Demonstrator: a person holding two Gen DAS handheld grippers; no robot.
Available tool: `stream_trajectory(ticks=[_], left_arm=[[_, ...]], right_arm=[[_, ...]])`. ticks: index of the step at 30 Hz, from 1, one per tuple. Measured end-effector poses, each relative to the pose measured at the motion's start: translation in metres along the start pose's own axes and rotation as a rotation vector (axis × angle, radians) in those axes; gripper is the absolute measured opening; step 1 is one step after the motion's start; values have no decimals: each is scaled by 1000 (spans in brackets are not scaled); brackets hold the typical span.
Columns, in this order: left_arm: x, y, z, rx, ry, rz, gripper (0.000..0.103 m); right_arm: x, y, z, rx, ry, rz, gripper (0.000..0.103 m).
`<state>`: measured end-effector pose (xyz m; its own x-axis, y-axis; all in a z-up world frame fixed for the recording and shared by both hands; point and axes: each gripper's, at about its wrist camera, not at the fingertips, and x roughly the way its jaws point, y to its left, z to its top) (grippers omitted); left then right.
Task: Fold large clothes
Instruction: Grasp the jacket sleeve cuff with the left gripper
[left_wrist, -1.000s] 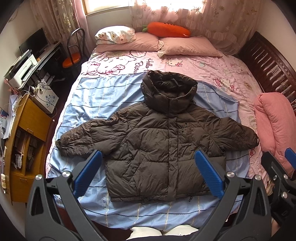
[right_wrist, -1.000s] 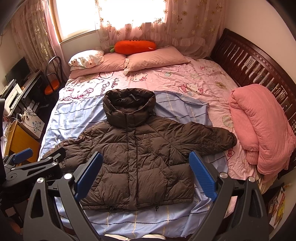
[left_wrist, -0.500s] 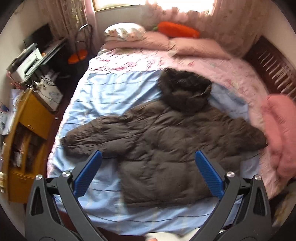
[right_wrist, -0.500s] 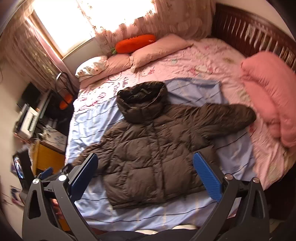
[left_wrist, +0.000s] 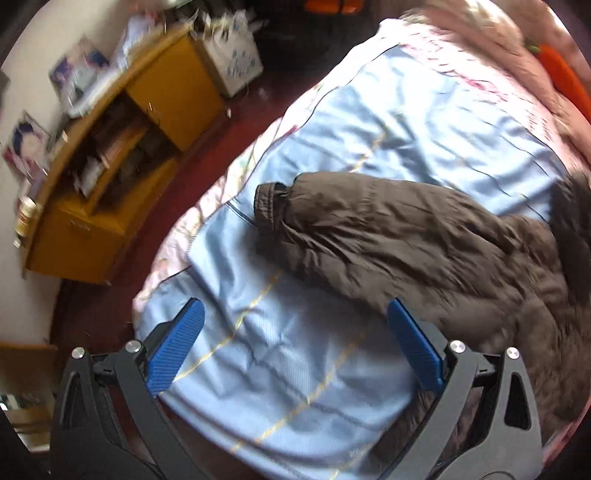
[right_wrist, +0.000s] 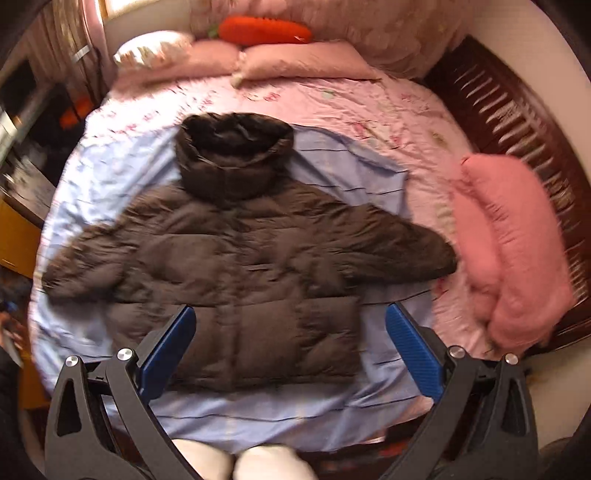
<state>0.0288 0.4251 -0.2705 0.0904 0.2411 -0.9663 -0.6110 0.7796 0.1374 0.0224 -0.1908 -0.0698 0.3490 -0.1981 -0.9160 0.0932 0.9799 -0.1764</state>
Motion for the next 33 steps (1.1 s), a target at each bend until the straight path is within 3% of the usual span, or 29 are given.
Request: stream_trajectory(ticks=[3, 5, 9, 11, 13, 14, 16, 19, 23, 25, 30, 33], left_arm=[[58, 9, 35, -38, 37, -57, 100], [95, 14, 54, -79, 50, -147, 100], [174, 16, 67, -169, 170, -136, 100], [196, 6, 62, -155, 198, -123, 97], [196, -5, 58, -122, 157, -131, 80], [194, -12, 56, -97, 125, -139, 73], [188, -21, 54, -62, 80, -162, 42], [176, -27, 55, -44, 60, -205, 20], [150, -26, 54, -26, 41, -262, 15], [124, -26, 53, 20, -22, -267, 15], [36, -48, 39, 137, -166, -310, 15], [-32, -90, 21, 250, -257, -348, 15]], right_arm=[[21, -1, 10, 8, 35, -60, 102], [32, -1, 14, 10, 69, -85, 102], [55, 8, 7, -11, 110, -153, 102], [65, 22, 2, -58, 120, -178, 102], [74, 41, -5, -104, 124, -173, 102], [76, 49, -6, -118, 121, -160, 102], [81, 74, -9, -141, 120, -87, 102], [84, 110, -10, -155, 132, 44, 102], [83, 171, -4, -213, 120, 221, 102], [80, 206, 4, -262, 101, 279, 102], [72, 246, 20, -341, 71, 314, 102], [71, 230, 27, -319, 45, 297, 102]])
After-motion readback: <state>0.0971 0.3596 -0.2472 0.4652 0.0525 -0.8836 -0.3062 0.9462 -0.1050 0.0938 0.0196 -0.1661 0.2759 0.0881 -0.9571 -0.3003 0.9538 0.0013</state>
